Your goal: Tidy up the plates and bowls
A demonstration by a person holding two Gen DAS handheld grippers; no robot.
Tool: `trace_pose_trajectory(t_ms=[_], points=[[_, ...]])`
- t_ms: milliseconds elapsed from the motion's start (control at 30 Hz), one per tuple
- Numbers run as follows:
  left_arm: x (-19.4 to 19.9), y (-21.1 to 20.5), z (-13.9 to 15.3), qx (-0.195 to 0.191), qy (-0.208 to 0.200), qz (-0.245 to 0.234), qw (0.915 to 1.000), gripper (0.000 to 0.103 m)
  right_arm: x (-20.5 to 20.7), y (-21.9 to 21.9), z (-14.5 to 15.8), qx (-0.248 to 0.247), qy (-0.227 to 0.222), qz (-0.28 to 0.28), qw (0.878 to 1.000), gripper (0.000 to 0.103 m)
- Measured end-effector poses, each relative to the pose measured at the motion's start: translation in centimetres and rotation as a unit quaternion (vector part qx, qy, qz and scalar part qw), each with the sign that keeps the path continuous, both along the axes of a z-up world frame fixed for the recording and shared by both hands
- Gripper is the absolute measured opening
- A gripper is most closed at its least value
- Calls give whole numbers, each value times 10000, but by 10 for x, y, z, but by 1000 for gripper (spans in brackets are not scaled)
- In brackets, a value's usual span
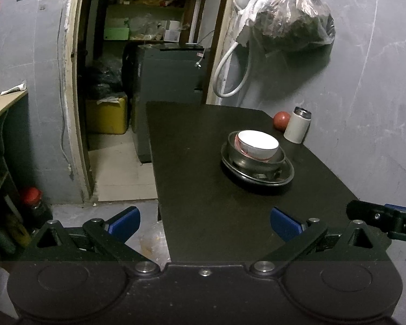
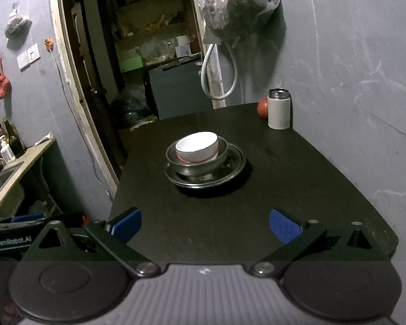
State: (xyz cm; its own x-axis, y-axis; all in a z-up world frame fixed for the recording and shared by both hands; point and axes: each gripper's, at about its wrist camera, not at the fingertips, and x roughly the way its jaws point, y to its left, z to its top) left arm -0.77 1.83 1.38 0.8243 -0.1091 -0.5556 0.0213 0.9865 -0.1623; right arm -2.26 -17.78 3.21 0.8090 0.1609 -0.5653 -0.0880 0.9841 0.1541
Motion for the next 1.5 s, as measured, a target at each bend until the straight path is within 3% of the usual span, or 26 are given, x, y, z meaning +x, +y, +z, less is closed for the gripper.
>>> trace_pose_trajectory(t_ms=[1500], points=[[6,-4,-12,105,95,-128,9998,102,7,-9,-14,-17,268,-32,9996,103]])
